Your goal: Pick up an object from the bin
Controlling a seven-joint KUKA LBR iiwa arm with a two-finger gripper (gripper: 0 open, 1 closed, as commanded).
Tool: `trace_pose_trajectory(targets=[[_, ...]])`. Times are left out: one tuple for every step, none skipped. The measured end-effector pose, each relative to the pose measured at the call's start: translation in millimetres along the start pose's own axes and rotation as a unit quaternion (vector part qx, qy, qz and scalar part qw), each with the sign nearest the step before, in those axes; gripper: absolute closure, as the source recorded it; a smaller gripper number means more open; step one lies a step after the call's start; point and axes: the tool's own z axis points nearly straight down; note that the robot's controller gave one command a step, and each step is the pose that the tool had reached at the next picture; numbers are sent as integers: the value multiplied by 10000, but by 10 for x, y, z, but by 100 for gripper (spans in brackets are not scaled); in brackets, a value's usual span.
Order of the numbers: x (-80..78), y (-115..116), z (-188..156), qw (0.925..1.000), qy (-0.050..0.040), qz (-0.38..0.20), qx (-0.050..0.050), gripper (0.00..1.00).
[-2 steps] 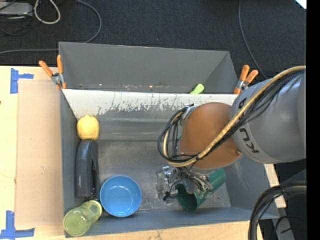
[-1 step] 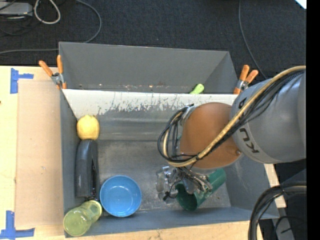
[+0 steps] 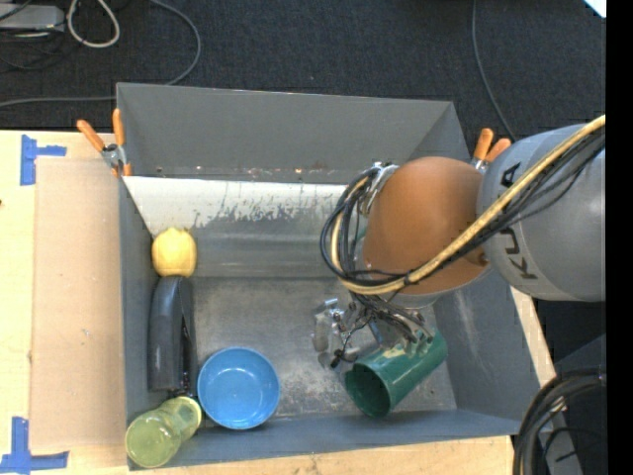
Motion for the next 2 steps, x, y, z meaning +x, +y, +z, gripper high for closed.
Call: trace_pose_trajectory(targets=[[103, -638, 860, 9986, 63, -523, -11, 100], [438, -672, 237, 9923, -15, 1239, -16, 100]])
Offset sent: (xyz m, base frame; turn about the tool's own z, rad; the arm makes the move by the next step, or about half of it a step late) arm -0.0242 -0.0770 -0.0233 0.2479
